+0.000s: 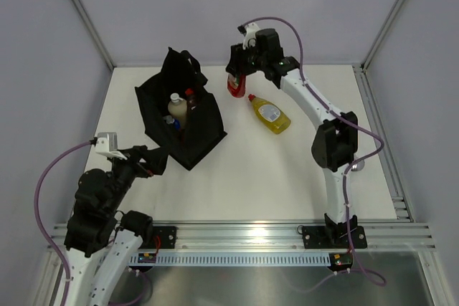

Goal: Place the personal care products into the canvas bag

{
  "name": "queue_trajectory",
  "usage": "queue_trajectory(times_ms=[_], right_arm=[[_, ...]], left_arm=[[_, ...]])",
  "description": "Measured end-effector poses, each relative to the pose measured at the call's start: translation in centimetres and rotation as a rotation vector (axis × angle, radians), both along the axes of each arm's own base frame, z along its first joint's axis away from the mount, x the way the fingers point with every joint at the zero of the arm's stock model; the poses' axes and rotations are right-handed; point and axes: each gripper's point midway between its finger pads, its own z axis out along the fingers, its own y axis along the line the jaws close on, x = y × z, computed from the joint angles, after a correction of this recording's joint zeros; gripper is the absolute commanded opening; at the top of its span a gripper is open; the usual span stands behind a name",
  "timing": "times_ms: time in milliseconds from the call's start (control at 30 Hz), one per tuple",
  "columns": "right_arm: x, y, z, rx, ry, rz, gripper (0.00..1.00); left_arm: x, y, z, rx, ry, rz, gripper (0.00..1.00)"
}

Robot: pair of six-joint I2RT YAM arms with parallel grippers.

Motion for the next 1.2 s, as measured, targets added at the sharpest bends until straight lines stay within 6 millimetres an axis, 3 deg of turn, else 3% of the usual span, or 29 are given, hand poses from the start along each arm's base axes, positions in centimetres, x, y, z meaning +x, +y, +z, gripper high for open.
queue_trajectory(times_ms=[167,333,433,500,567,633,733,867,967,1100,1200], right_arm=[[-4.1,2.6,12.3,0.077,-0.200,0.203,0.00],[-12.0,7.6,23.7,0.178,-0.420,0.411,0.00],[-17.5,11.2,27.2,0.235,-0.488,0.533,0.00],[-20.7,13.3,28.3,0.267,-0.507,0.610,0.00],[-23.0,15.3,28.1,0.285,-0.501,0.674,0.00],[-23.4,16.8,26.6,0.280,-0.473,0.701,0.00],[-21.3,18.4,22.6,0.236,-0.413,0.686,0.00],[-18.0,19.5,15.8,0.140,-0.314,0.641,0.00],[-17.1,19.8,11.4,0.078,-0.242,0.633,0.00],[-17.4,20.4,8.2,0.047,-0.181,0.650,0.00],[-18.4,21.3,8.1,0.086,-0.160,0.688,0.00]], left_arm=[[-1.2,0.4,0.3,-0.010,-0.028,0.002,0.99],[-2.1,0.7,0.4,-0.020,-0.046,0.002,0.99],[-2.4,0.8,0.3,-0.025,-0.048,0.002,0.99],[-2.7,0.9,0.1,-0.025,-0.046,0.007,0.99],[-2.8,1.1,-0.1,-0.023,-0.041,0.012,0.99],[-2.9,1.2,-0.3,-0.020,-0.032,0.018,0.99],[-3.2,1.4,-0.7,-0.013,-0.022,0.021,0.99],[-3.5,1.8,-1.1,-0.005,-0.015,0.040,0.99],[-3.5,1.9,-1.1,-0.006,-0.020,0.045,0.99],[-3.5,2.0,-1.0,-0.007,-0.021,0.047,0.99],[-3.5,1.9,-1.1,-0.007,-0.020,0.047,0.99]])
